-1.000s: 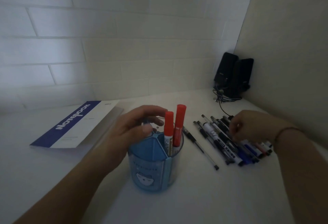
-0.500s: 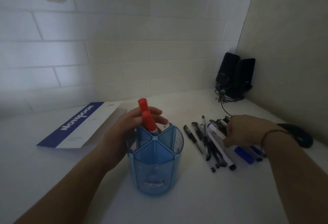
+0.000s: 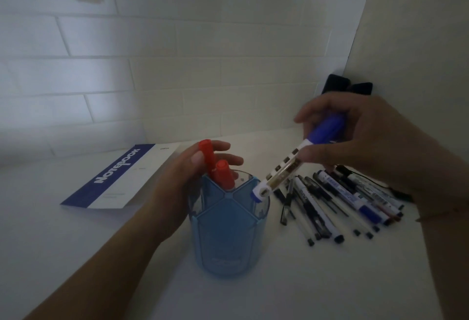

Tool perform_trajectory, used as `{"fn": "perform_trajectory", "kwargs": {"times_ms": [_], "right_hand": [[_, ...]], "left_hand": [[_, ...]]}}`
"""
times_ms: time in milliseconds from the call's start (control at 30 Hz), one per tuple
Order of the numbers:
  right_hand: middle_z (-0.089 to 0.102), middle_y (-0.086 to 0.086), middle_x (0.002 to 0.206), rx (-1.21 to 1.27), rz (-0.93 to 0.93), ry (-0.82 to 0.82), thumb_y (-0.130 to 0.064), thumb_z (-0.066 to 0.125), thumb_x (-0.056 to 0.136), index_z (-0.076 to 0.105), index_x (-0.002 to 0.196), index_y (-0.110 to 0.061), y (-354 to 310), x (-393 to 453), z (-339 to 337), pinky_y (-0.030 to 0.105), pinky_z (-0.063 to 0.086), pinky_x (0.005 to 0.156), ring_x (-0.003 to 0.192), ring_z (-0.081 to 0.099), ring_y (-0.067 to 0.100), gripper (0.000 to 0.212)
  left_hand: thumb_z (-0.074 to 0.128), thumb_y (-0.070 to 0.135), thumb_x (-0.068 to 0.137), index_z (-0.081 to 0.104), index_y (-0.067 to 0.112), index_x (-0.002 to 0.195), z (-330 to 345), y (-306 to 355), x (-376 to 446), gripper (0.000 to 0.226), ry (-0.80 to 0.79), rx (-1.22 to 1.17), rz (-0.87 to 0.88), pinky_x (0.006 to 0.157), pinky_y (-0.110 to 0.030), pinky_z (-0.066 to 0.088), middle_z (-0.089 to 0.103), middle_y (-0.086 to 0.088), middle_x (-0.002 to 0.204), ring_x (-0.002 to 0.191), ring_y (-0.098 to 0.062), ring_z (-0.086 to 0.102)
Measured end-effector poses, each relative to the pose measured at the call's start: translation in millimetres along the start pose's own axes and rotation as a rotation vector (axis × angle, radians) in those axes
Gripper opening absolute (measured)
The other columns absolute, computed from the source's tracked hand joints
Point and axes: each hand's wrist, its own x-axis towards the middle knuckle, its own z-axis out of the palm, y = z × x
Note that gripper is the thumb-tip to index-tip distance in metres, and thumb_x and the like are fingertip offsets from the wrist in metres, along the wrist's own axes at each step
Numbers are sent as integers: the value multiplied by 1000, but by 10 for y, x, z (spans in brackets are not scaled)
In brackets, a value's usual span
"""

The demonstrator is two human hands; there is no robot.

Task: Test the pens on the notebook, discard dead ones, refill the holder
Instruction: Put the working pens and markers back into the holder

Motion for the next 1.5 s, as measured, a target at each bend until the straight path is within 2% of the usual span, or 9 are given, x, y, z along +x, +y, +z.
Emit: {"fn": "perform_trajectory", "kwargs": {"times_ms": [100, 300, 433, 533, 700, 800, 967, 1333, 1500], "right_hand": [[65, -8, 87, -103, -55, -42, -36, 78, 58, 60, 102, -35, -47, 19, 186, 13, 55, 69, 76, 67, 7, 48], [68, -10, 88, -75, 4, -224, -32, 79, 69, 61, 106, -32, -10, 94, 457, 21, 58, 71, 75, 67, 5, 41], [72, -2, 80, -32, 125, 70, -21, 66, 83, 65, 99, -25, 307, 71, -83, 19, 55, 58, 63, 66, 5, 16], [69, -3, 75, -318, 373, 179, -15, 66, 85, 68, 91, -21, 855, -27, -449, 18, 47, 51, 60, 63, 8, 8], [66, -1, 71, -578, 784, -100, -17, 73, 80, 74, 83, -12, 1504, -126, -419, 20, 43, 55, 64, 58, 10, 6], [63, -1, 69, -586, 764, -66, -20, 70, 82, 71, 80, -14, 1516, -118, -405, 18, 39, 47, 61, 55, 9, 7], [66, -2, 70, -483, 663, -190, -28, 77, 75, 66, 74, -18, 1420, -90, -303, 23, 46, 57, 61, 58, 11, 15], [71, 9, 83, -644, 751, -230, -43, 74, 75, 73, 83, -7, 1410, 30, -26, 26, 49, 64, 74, 63, 19, 37], [61, 7, 78, -677, 647, -209, -38, 51, 94, 65, 81, -12, 1073, 57, -130, 22, 38, 55, 63, 51, 14, 32]], "left_hand": [[72, 64, 65, 61, 24, 118, 34, -9, -3, 68, -79, 51, 7, 89, -45, 54, 64, -12, 123, 108, -34, 63], [77, 69, 49, 65, 39, 109, 36, 2, -15, 68, -135, 135, -25, 82, -32, 56, 64, 1, 114, 106, -24, 64], [72, 43, 54, 71, 39, 97, 39, -29, -12, 43, -83, 113, -68, 77, -30, 58, 68, 2, 105, 99, -21, 67], [69, 34, 63, 73, 37, 91, 75, -41, -8, 29, -52, 89, -96, 73, -26, 58, 71, 4, 102, 98, -19, 68], [68, 42, 55, 72, 34, 94, 90, -43, -10, 40, -45, 117, -81, 74, -29, 57, 70, 2, 104, 99, -20, 68], [72, 45, 52, 72, 37, 93, 97, -29, -13, 42, -52, 136, -74, 78, -33, 56, 69, 2, 106, 100, -22, 67], [80, 68, 41, 71, 37, 98, 95, -27, -19, 66, -63, 159, -72, 81, -37, 55, 68, 1, 110, 104, -23, 66], [70, 46, 62, 72, 30, 97, 119, -1, -54, 38, 2, 134, -81, 84, -36, 57, 71, 0, 105, 100, -19, 68], [71, 28, 74, 62, 17, 108, 98, 38, -18, 37, 28, 130, -127, 87, -37, 56, 73, -1, 103, 98, -18, 69]]}}
